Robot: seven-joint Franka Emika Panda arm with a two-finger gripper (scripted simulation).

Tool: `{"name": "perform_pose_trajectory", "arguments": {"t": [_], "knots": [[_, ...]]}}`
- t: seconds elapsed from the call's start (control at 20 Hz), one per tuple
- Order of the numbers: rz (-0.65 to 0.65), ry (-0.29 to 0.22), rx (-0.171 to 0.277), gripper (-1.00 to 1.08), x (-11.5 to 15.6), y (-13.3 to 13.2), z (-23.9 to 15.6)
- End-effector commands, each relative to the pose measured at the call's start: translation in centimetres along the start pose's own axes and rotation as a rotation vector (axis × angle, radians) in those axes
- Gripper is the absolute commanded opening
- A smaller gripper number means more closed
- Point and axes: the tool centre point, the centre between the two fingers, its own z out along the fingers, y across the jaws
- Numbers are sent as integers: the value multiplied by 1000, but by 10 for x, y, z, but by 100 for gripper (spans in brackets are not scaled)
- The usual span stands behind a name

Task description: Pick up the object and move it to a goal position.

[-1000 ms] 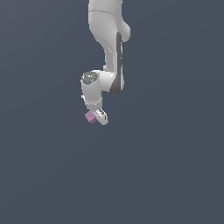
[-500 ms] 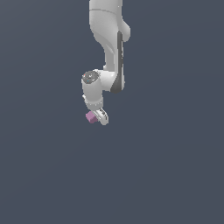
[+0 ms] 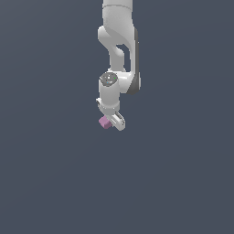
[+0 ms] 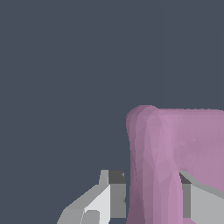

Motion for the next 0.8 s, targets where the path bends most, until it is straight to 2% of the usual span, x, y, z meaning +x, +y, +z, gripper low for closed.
{"name": "perform_pose_trajectory", "arguments": {"t": [0.0, 0.4, 0.75], "knots": [[0, -1, -1, -100, -16, -17, -6], [0, -3, -5, -100, -58, -62, -21], [1, -4, -6, -100, -73, -80, -28]]}}
